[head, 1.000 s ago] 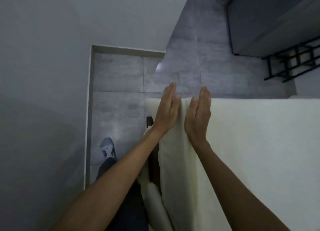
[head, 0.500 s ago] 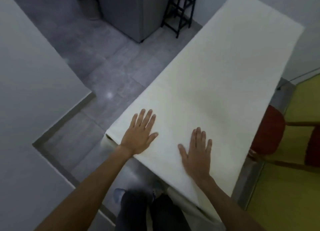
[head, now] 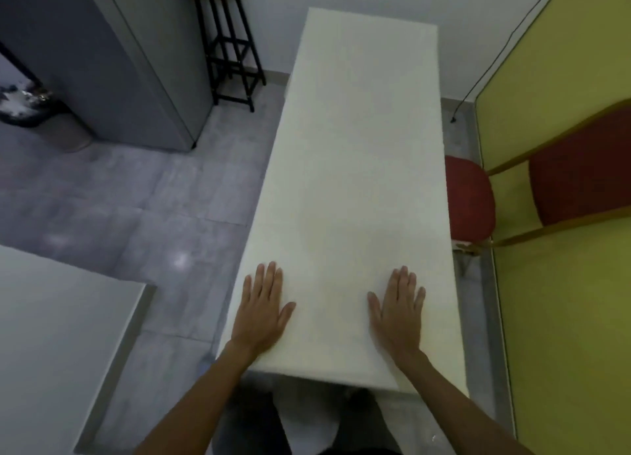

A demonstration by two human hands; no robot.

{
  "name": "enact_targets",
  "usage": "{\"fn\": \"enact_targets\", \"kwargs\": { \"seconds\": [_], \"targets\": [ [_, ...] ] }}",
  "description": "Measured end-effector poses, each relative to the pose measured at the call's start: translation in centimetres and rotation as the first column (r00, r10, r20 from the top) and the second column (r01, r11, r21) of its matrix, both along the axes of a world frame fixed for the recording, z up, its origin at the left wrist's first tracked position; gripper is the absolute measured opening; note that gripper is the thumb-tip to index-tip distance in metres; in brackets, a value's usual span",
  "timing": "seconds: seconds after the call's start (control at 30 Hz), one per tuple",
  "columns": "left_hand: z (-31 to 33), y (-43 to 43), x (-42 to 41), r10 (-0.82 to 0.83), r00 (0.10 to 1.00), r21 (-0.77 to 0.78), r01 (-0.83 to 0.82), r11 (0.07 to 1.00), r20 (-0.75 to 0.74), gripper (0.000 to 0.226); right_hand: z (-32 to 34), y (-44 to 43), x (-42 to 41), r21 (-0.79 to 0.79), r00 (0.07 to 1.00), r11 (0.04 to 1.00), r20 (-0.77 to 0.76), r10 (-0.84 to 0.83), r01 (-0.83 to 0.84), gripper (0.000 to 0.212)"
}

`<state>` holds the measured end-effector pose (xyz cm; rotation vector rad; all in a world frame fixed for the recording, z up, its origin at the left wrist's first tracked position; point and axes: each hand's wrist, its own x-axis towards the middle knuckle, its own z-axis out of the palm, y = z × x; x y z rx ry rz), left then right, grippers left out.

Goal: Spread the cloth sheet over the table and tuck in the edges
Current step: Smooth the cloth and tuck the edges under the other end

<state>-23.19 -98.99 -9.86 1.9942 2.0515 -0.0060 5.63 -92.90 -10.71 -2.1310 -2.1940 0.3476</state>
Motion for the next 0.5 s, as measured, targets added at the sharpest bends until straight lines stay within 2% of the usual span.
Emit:
{"fn": "enact_targets", "kwargs": {
  "seconds": [0.1,0.2,0.27,0.33,0.5],
  "targets": [
    [0.2,1.7,-3.3,-0.189,0.982,-0.06,0.191,0.98,0.025,0.071,0.3,-3.5,-7.4,-0.019,0.995,0.995,-0.039,-0.097,0.096,0.075],
    [0.8,1.4,-6.4,-0.357,0.933,-0.074,0.359,0.93,0.039,0.068,0.8,-6.5,-15.3,-0.079,0.951,0.952,-0.065,-0.302,0.297,0.078],
    [1.3,0.5,-8.6,-0.478,0.878,-0.091,0.479,0.873,0.034,0.066,1.6,-7.9,-19.9,-0.133,0.912,0.91,-0.071,-0.404,0.392,0.078],
    [1.8,0.8,-10.9,-0.578,0.816,-0.053,0.578,0.815,0.015,0.063,2.0,-8.3,-23.7,-0.112,0.884,0.882,-0.048,-0.465,0.458,0.076],
    [2.3,4.5,-13.8,-0.754,0.656,-0.121,0.746,0.654,-0.029,0.06,1.5,-8.4,-28.5,-0.107,0.794,0.79,-0.012,-0.608,0.603,0.075]
  ]
}}
